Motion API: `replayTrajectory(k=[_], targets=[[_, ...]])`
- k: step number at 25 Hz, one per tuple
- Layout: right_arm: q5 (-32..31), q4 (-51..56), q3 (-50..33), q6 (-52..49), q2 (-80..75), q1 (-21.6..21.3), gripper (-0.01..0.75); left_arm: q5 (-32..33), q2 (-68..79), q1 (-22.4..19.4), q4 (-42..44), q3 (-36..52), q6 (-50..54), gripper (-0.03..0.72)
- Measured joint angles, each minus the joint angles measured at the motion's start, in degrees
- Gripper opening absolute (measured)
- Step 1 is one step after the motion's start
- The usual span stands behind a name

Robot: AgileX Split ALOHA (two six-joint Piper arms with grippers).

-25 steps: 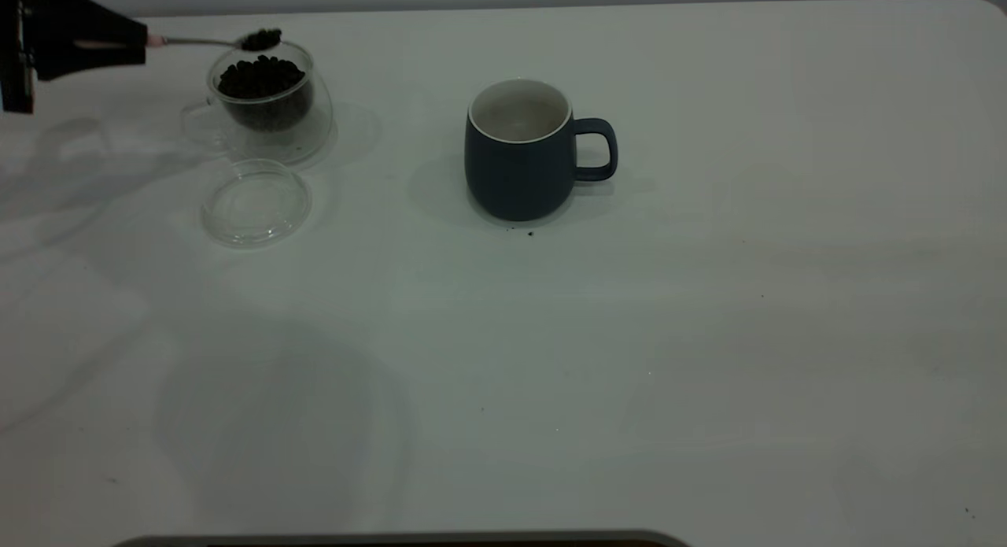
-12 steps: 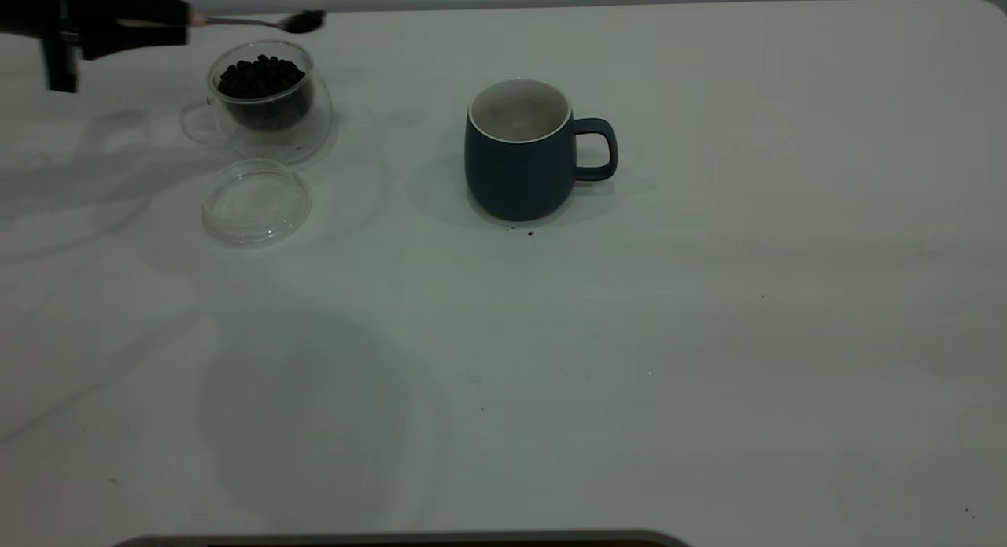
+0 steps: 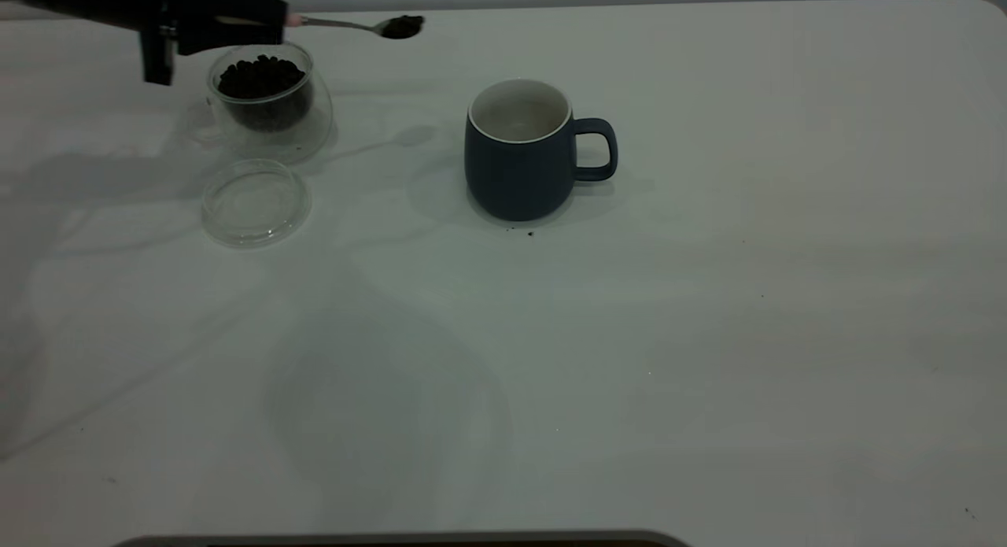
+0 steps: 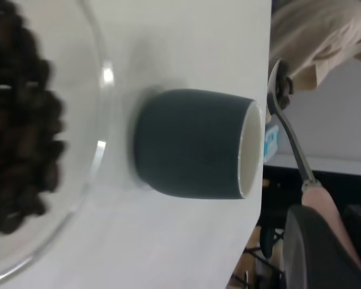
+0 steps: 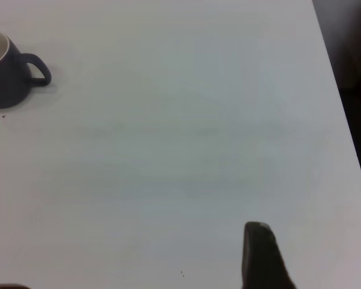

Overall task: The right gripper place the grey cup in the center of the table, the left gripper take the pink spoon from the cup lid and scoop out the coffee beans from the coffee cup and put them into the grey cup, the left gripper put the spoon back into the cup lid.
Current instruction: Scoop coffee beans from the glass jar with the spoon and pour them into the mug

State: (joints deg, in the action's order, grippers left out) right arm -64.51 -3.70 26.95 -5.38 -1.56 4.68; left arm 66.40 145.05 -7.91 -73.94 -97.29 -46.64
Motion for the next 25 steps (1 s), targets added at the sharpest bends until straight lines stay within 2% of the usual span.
replayTrajectory(k=[14, 25], targets=[[0.0, 0.0, 0.0, 0.0, 0.0, 0.0, 0.455, 0.0, 0.0, 7.0, -0.1, 0.0, -2.1, 0.115], [0.0, 0.0, 0.0, 0.0, 0.0, 0.0, 0.455, 0.0, 0.0, 7.7, 0.1, 0.0, -10.1, 0.115]])
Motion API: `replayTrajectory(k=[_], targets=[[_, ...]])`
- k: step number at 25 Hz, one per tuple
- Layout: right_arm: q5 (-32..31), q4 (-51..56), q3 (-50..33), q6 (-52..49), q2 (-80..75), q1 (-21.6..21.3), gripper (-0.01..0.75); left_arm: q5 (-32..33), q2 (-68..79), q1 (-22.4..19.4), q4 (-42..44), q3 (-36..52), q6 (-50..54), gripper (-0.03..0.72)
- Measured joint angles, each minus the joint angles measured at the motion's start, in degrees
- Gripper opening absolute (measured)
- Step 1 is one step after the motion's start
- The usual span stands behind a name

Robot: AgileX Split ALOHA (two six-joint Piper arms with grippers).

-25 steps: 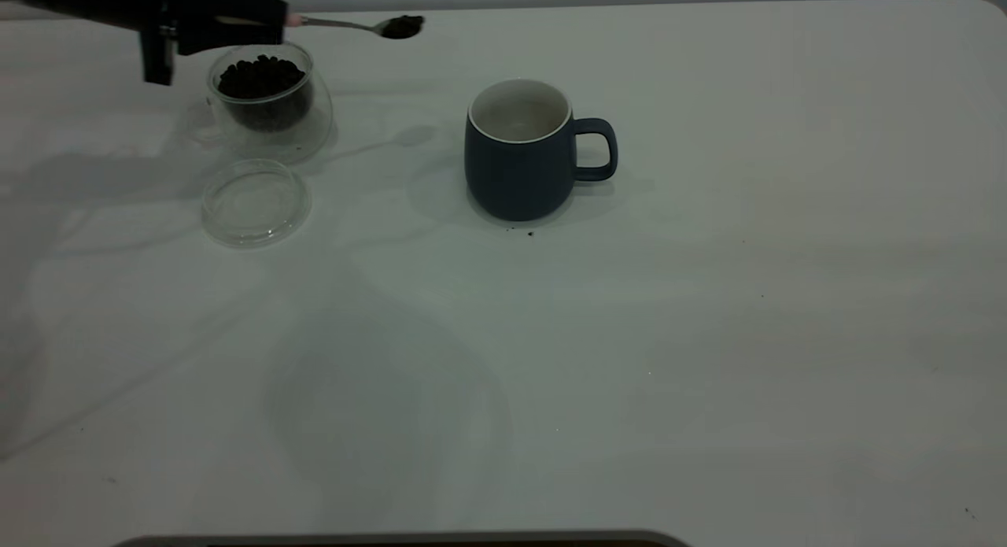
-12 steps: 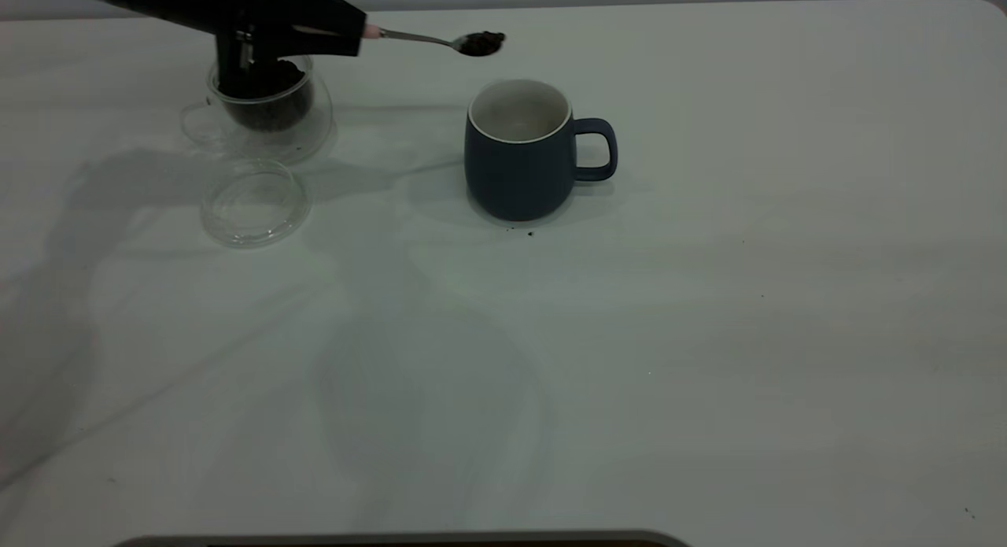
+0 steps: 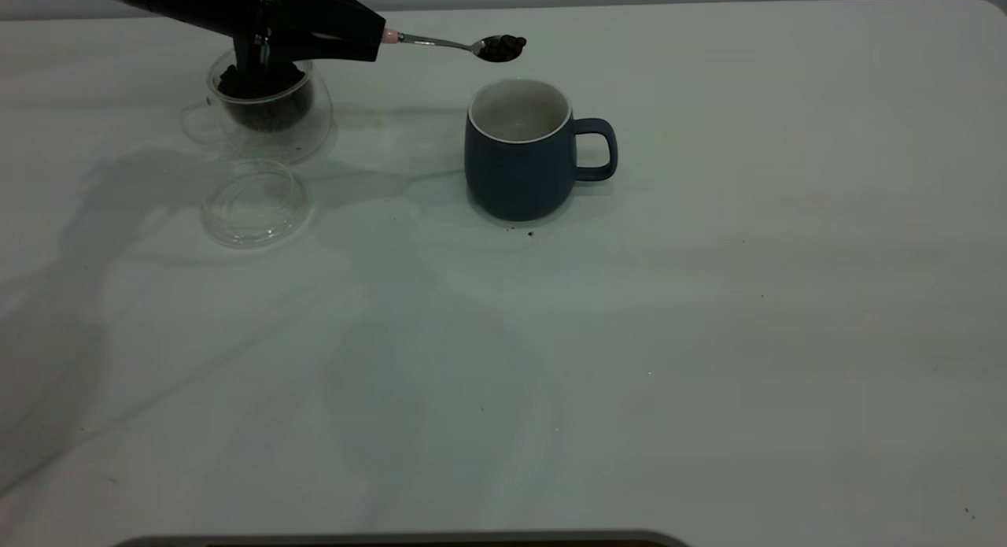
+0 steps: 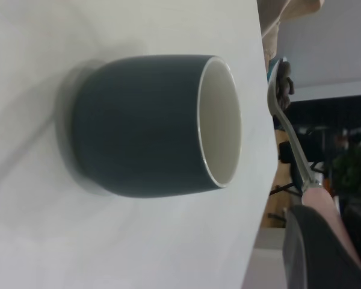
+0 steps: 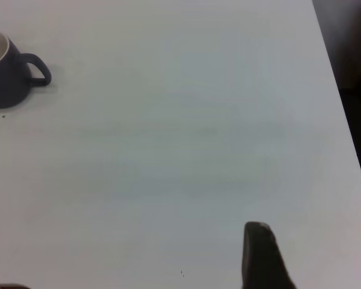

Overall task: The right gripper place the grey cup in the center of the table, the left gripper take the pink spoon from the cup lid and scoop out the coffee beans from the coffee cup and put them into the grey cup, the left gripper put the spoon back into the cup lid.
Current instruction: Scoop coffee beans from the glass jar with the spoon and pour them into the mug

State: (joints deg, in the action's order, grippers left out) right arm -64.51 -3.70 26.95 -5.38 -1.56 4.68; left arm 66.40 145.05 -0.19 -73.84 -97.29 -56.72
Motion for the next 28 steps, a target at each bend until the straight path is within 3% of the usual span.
replayTrajectory(k=[12, 21, 28], targets=[[0.0, 0.0, 0.0, 0.0, 0.0, 0.0, 0.455, -0.4, 0.0, 0.9, 1.4, 0.0, -10.8, 0.115], [0.0, 0.0, 0.0, 0.0, 0.0, 0.0, 0.455, -7.7, 0.0, 2.9, 3.0, 0.0, -18.2, 0.115], [0.0, 0.0, 0.0, 0.0, 0.0, 0.0, 0.455, -8.4, 0.0, 3.5, 3.0, 0.0, -21.7, 0.115]])
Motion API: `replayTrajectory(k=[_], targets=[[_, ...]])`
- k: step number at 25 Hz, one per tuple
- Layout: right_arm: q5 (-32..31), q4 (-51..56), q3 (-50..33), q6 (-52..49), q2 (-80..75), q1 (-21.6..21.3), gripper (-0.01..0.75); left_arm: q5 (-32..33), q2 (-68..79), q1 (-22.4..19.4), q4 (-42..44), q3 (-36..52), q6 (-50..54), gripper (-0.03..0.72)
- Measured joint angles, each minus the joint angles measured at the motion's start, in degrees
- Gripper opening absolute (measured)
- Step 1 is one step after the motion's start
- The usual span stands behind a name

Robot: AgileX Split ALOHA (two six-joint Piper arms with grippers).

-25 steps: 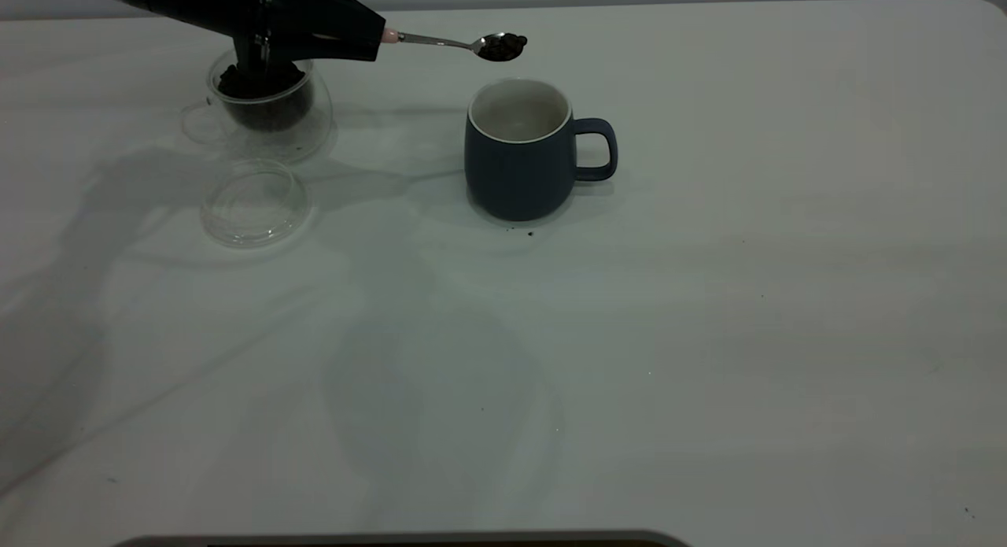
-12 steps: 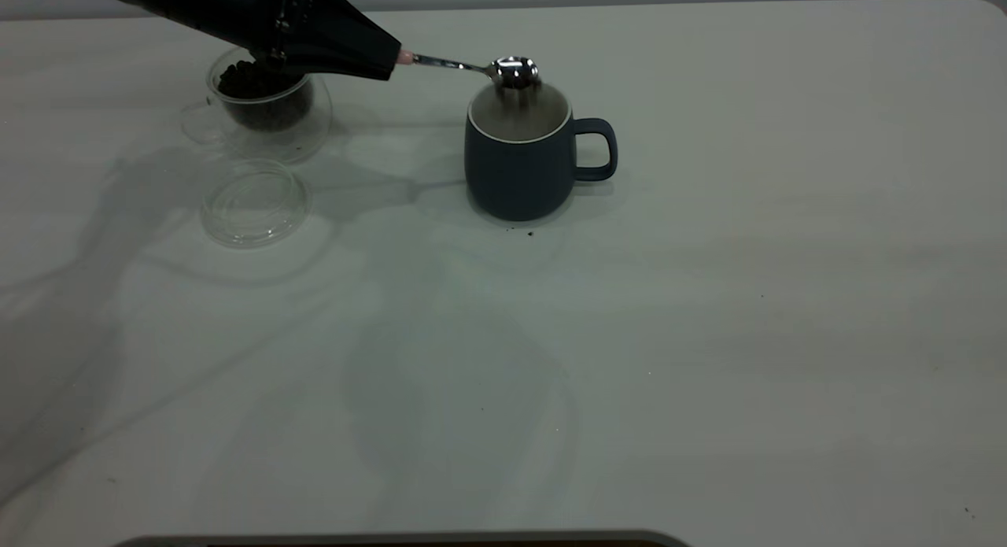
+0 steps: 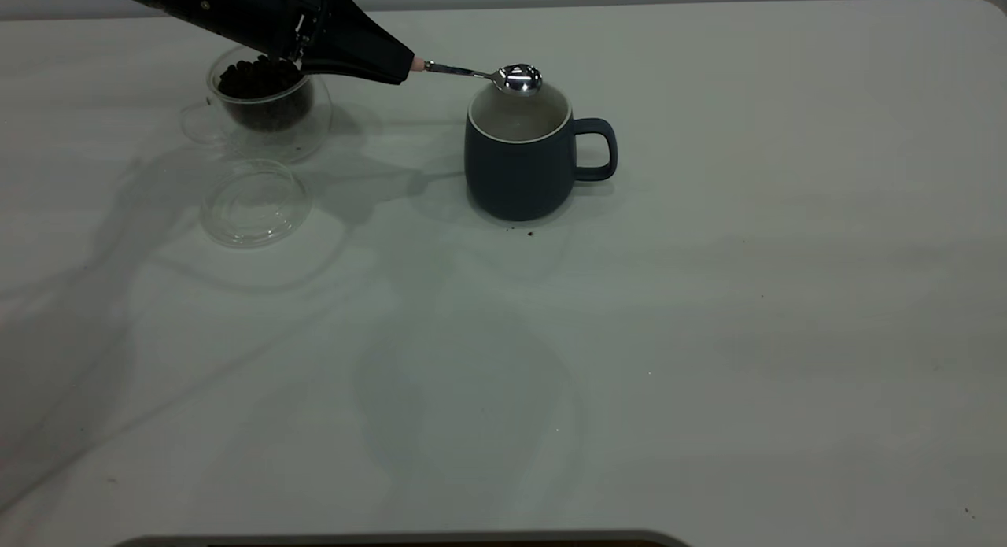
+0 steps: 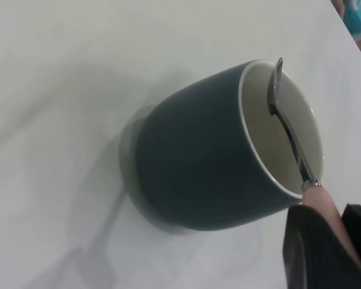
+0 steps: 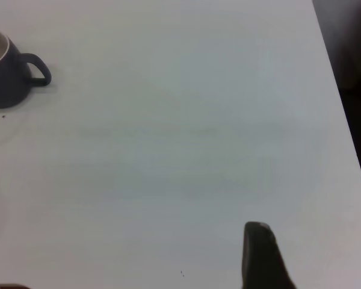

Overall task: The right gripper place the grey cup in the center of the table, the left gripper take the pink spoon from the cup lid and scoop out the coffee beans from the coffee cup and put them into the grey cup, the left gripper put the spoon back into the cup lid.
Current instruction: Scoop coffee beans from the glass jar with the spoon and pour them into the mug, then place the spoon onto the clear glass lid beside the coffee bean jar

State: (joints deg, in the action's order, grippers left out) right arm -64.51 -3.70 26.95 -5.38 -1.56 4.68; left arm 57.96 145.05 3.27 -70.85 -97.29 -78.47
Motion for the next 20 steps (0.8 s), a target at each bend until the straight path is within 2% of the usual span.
replayTrajectory(k=[7, 16, 20], targets=[[0.0, 0.0, 0.0, 0.0, 0.0, 0.0, 0.455, 7.6, -2.3, -3.1, 0.1, 0.0, 6.1, 0.115], [0.0, 0.0, 0.0, 0.0, 0.0, 0.0, 0.455, 8.7, -8.3, -13.0, 7.7, 0.0, 22.0, 0.115], [0.0, 0.0, 0.0, 0.0, 0.0, 0.0, 0.455, 8.9, -8.5, -15.2, 13.6, 0.0, 26.8, 0.115]])
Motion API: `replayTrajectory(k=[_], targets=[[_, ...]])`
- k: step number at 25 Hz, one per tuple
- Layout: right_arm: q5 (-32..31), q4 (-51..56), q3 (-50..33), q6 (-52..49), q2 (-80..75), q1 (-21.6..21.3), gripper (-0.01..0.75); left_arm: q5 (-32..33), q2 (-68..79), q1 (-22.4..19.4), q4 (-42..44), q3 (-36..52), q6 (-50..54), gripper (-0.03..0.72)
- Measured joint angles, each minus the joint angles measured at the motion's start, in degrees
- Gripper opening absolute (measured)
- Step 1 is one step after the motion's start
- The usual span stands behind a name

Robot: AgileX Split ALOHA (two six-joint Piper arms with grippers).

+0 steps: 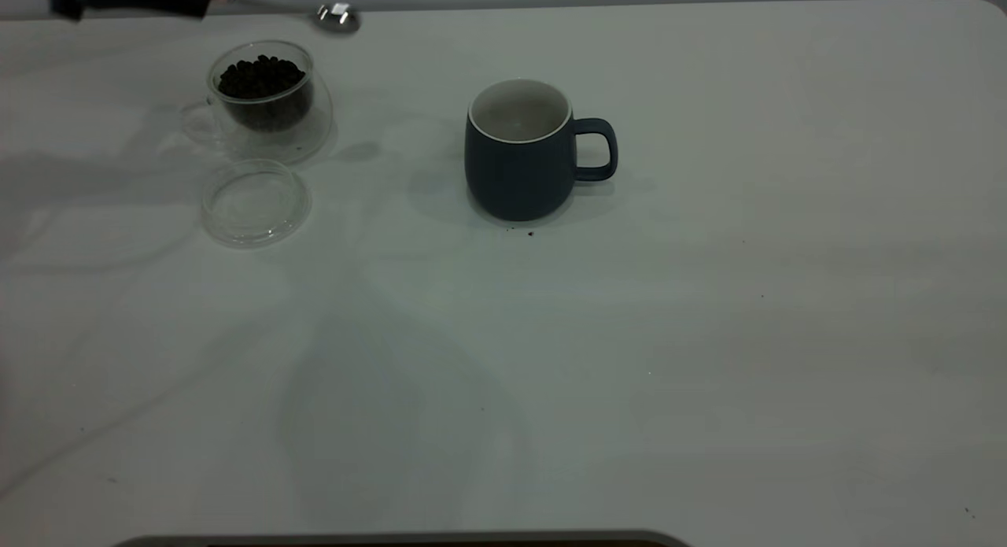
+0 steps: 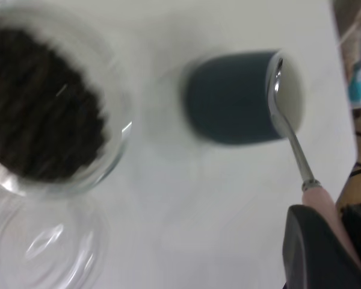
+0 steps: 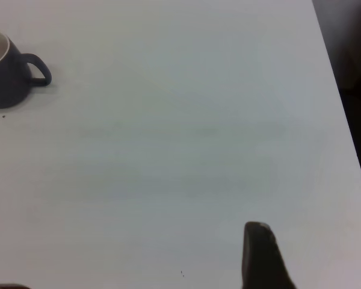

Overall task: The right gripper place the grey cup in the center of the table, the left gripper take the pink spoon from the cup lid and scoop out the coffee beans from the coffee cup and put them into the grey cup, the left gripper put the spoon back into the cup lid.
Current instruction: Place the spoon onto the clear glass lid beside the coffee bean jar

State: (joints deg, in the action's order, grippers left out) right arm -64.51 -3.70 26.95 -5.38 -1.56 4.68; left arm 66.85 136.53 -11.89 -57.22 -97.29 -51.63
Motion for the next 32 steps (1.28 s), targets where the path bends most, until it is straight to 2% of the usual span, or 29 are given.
replayTrajectory(k=[10, 17, 20, 25, 29, 32], targets=[[0.0, 0.0, 0.0, 0.0, 0.0, 0.0, 0.455, 0.1, -3.2, -0.4, 3.2, 0.0, 6.3, 0.115], [0.0, 0.0, 0.0, 0.0, 0.0, 0.0, 0.455, 0.2, -12.2, -0.4, 5.8, 1.0, 12.1, 0.115], [0.0, 0.0, 0.0, 0.1, 0.0, 0.0, 0.455, 0.2, -18.1, -0.1, 5.8, 5.7, 11.7, 0.115], [0.0, 0.0, 0.0, 0.1, 0.0, 0.0, 0.455, 0.2, -23.4, 0.7, 5.6, 17.5, 4.8, 0.115], [0.0, 0.0, 0.0, 0.0, 0.0, 0.0, 0.455, 0.1, -23.1, -2.1, 5.7, 23.3, 1.5, 0.115], [0.0, 0.0, 0.0, 0.0, 0.0, 0.0, 0.455, -0.7, -21.2, -5.8, 5.7, 24.3, -0.1, 0.115]])
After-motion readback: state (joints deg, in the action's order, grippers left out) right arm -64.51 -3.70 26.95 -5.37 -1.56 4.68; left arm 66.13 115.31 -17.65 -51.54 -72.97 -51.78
